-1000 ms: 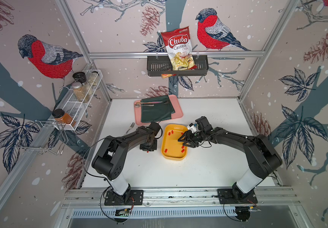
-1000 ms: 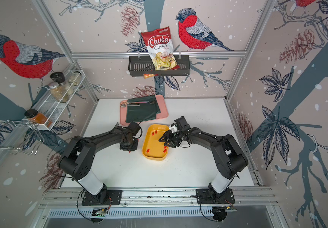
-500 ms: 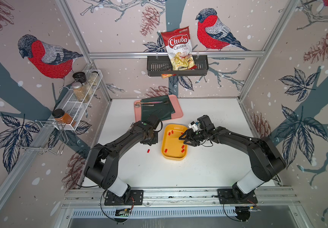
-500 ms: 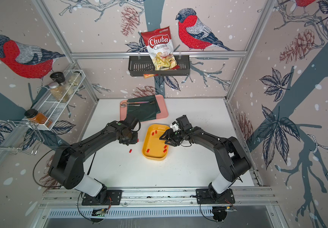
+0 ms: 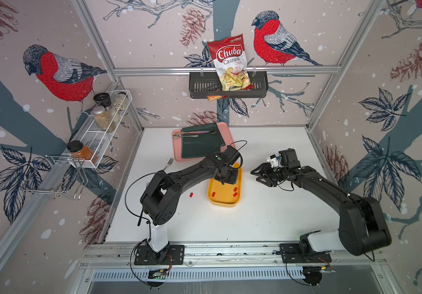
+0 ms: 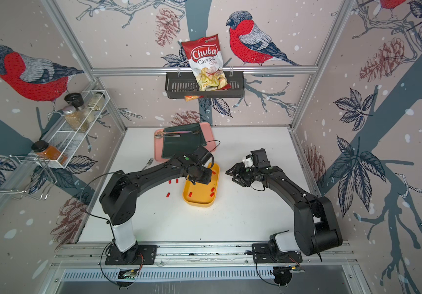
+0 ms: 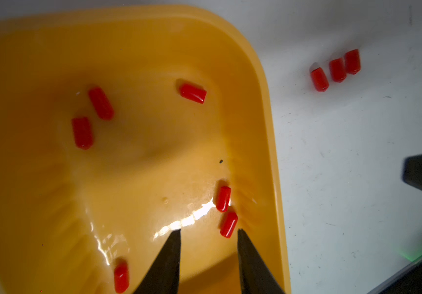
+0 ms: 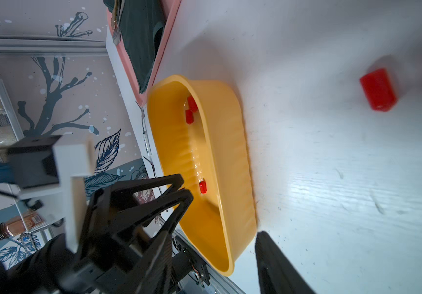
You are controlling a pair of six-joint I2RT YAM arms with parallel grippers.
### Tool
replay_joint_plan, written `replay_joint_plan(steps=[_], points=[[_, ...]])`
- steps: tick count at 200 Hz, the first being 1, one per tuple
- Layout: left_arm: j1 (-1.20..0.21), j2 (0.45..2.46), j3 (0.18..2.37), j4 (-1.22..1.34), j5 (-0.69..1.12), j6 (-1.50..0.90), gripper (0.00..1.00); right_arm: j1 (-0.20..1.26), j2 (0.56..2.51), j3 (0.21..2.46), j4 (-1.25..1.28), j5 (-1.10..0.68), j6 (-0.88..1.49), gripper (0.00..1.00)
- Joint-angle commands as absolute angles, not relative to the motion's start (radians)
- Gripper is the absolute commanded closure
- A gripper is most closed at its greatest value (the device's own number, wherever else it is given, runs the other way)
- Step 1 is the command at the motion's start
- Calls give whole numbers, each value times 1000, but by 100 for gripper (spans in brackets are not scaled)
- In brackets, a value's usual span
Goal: Take the screw protection sleeves out of the storage box
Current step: Pick up the screw protection sleeve from the storage box.
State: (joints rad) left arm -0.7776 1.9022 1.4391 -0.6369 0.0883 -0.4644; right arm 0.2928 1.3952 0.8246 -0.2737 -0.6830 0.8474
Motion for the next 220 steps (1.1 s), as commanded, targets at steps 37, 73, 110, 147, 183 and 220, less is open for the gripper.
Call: replay_joint_plan(steps=[37, 73, 110, 147, 183, 220], points=[[-785, 1995, 1445, -520, 189, -479, 65, 253, 1349, 775, -319, -681, 809, 43], [-786, 2035, 1427, -497, 224, -491, 72, 243, 1350, 755, -322, -682, 798, 43], [-787, 2041, 1398, -492, 219, -496, 78, 236, 1353, 747, -319, -687, 792, 43], [-787, 2039, 1385, -492, 219, -491, 79, 236, 1355, 744, -310, -687, 796, 42], [-787, 2031, 1376, -485, 225, -494, 88, 238, 1358, 738, -303, -689, 796, 42], [-786, 2036, 1373, -487, 229, -490, 100, 238, 1363, 735, -300, -689, 794, 42]])
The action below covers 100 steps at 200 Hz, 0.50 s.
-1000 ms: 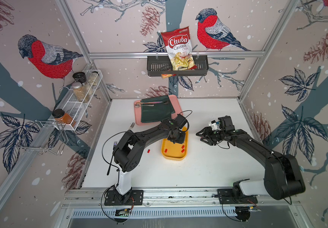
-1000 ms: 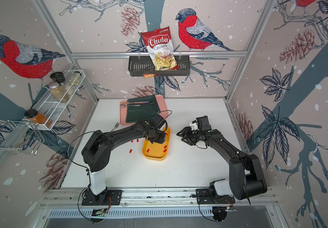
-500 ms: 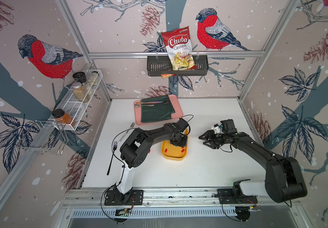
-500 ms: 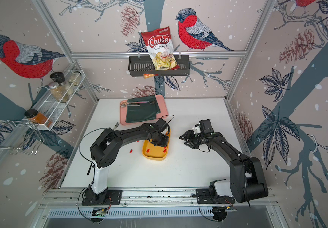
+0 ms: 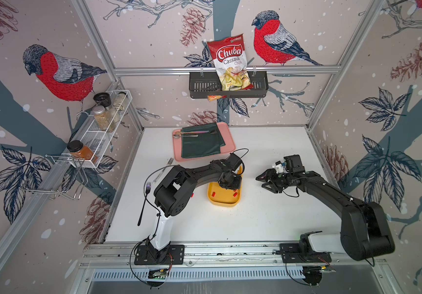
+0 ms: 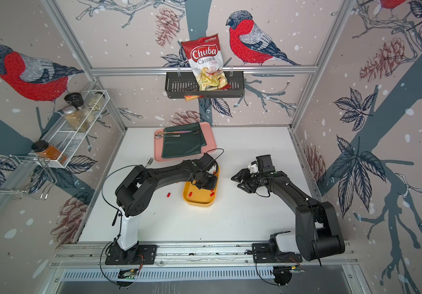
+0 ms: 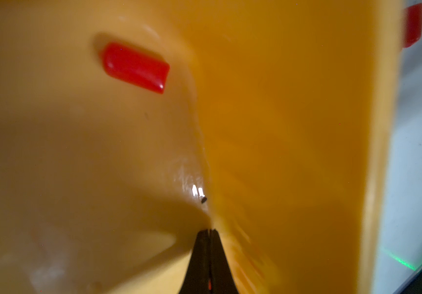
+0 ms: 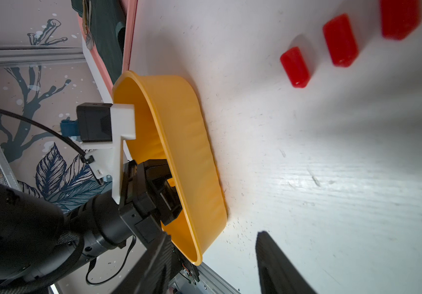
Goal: Take the screw protection sleeves out of the storage box
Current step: Pick up the screw protection sleeve from the storage box.
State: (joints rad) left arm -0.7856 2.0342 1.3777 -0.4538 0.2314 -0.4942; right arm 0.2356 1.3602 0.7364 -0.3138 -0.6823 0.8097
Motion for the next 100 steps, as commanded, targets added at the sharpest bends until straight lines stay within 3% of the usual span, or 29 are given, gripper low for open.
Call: replay_joint_plan(steps=[1, 56, 100], points=[[-785, 2036, 1373, -488, 229, -490, 100, 238, 1363, 735, -301, -689, 795, 42], [-747, 1963, 1380, -518, 208, -520, 100, 241, 1378, 745, -291, -689, 796, 42], [-599, 1773, 1319, -546, 188, -541, 100, 244, 1397, 759, -292, -689, 790, 42]])
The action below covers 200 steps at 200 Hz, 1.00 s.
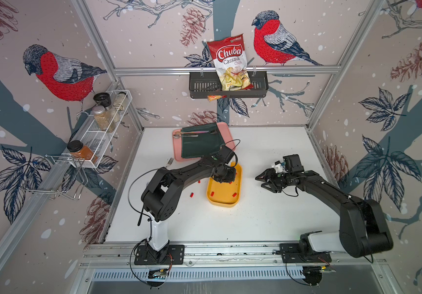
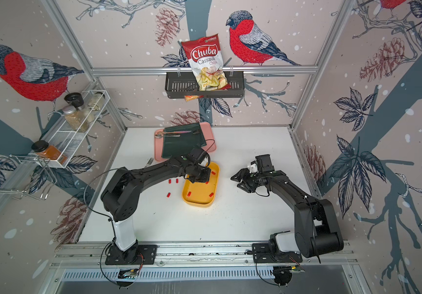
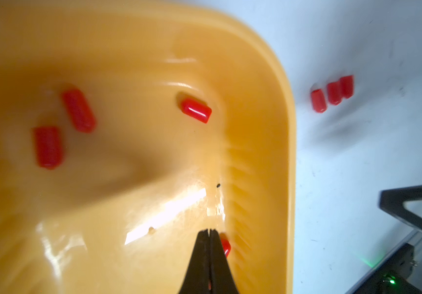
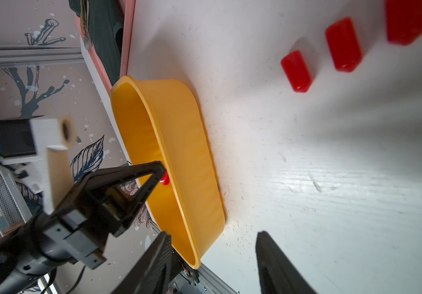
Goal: Take the screw protection sleeves out of the storage box
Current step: Pick up the screw protection sleeve from the storage box, then place the screw protection sleeve at the center of the board.
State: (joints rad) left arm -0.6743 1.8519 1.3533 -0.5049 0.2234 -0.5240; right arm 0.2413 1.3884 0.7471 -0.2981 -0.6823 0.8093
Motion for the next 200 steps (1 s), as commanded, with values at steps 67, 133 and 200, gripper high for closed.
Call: replay_joint_plan(steps=[67, 133, 200], points=[[-303, 1621, 1071, -554, 41, -481, 100, 253, 1424, 776, -295, -693, 782, 42], [-250, 1688, 1039, -520, -19, -458, 100, 268, 1441, 795, -291, -698, 785, 42], [-250, 1705, 1003, -468, -34, -464, 100, 277, 1442, 782, -279, -690, 793, 42]])
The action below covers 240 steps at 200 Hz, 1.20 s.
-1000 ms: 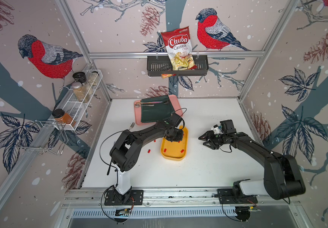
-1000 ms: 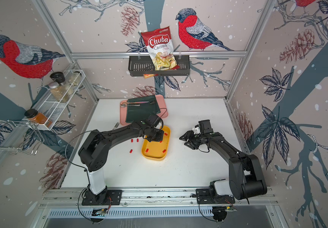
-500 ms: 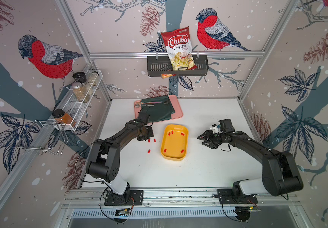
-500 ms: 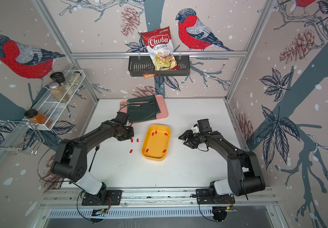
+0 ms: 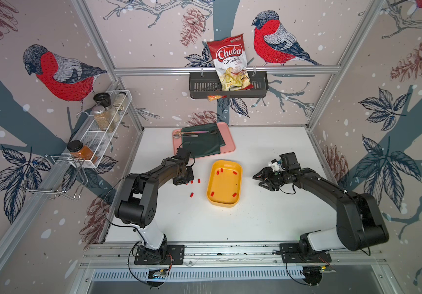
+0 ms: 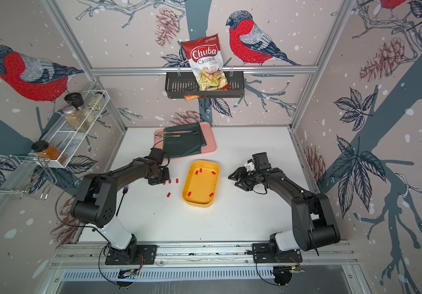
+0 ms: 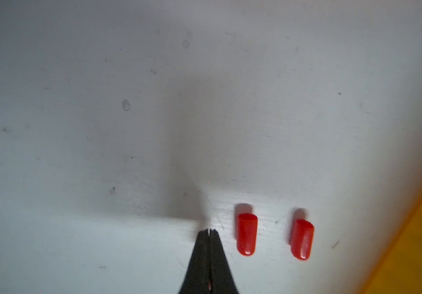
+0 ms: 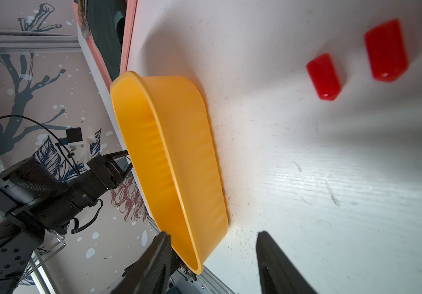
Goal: Take the screw protection sleeves out of the storage box
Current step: Place the screw protection sleeve at the center of the board, then pick up the screw protection sleeve from the storage box.
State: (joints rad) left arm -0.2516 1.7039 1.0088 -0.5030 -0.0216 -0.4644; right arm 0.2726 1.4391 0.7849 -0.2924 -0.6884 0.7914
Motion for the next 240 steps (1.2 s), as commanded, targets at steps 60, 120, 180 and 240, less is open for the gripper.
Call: replay_joint_plan(steps=[60, 120, 180, 240], points=[[-256, 1687, 1003, -459, -16, -475, 79, 294, 1446, 782, -274, -687, 795, 41], [-273, 1640, 1032, -497, -11, -495, 73, 297, 1447, 781, -270, -687, 795, 41], [-463, 1651, 1210, -499, 57, -488, 67, 306, 1459, 777, -255, -690, 798, 41], [-641, 1889, 1462, -577, -35, -421, 67, 313, 1474, 789, -259, -699, 785, 41]])
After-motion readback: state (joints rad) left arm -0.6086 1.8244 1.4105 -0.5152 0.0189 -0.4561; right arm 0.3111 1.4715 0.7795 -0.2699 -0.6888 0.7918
